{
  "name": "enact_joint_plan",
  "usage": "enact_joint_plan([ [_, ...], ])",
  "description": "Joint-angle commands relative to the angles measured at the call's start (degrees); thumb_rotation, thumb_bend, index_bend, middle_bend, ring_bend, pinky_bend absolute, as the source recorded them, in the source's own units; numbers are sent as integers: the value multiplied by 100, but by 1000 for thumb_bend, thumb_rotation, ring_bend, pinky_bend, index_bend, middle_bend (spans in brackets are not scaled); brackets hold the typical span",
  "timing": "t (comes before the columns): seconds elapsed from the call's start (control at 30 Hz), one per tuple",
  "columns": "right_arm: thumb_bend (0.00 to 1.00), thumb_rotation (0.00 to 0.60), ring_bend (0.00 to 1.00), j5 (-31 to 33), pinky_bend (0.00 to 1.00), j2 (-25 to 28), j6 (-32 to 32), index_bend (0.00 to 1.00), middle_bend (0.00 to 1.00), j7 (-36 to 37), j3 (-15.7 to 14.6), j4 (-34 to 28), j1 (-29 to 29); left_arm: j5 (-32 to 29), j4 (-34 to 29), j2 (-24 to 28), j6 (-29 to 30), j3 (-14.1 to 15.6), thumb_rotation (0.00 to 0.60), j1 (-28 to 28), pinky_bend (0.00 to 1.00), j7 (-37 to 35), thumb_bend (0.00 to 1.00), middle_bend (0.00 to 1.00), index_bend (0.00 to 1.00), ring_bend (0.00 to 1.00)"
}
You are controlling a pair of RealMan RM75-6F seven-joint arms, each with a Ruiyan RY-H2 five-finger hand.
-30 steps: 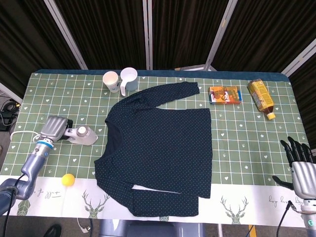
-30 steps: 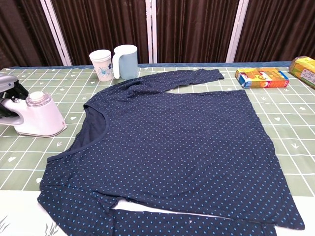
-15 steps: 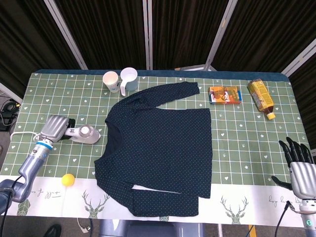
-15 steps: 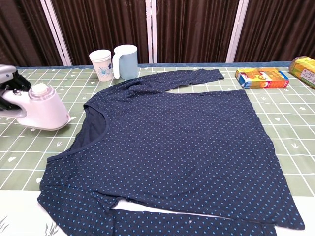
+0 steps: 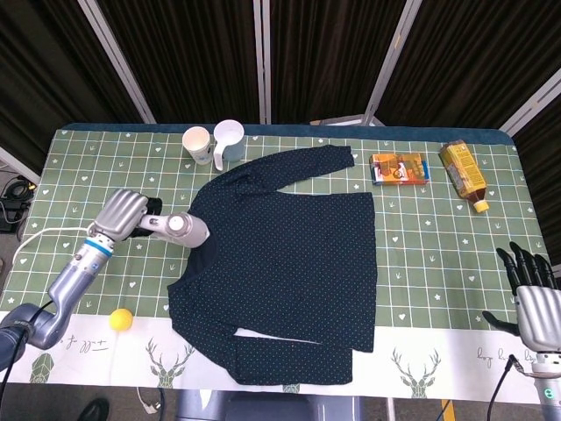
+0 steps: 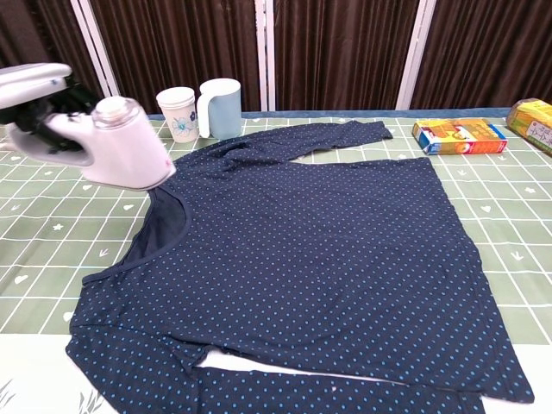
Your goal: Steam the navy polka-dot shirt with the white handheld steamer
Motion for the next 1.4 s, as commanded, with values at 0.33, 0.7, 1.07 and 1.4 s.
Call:
enact_joint_plan([
  [0.33, 0, 600, 0, 265, 0, -16, -152, 0, 0, 25, 82, 86, 38, -396, -107, -640, -1010, -360, 600, -921, 1000, 726, 730, 930, 1000, 866],
  [0.7, 0, 600, 0, 369, 0, -3, -243, 0, 0, 175, 109, 183, 49, -487, 462, -1430, -1216, -229, 600, -1154, 1000, 886, 728, 930, 1000, 866],
  [1.07, 0, 600, 0, 335, 0, 67, -223, 0, 0, 385, 114, 192, 25, -463, 589, -1731, -1197, -57, 600, -1165, 1000, 1037, 727, 930, 1000, 866],
  [1.4, 0, 600, 0, 295, 0, 87, -194, 0, 0, 429, 105, 192, 13, -454, 398, -1788, -1115, 25, 600, -1133, 1000, 1190, 727, 930, 1000, 866],
])
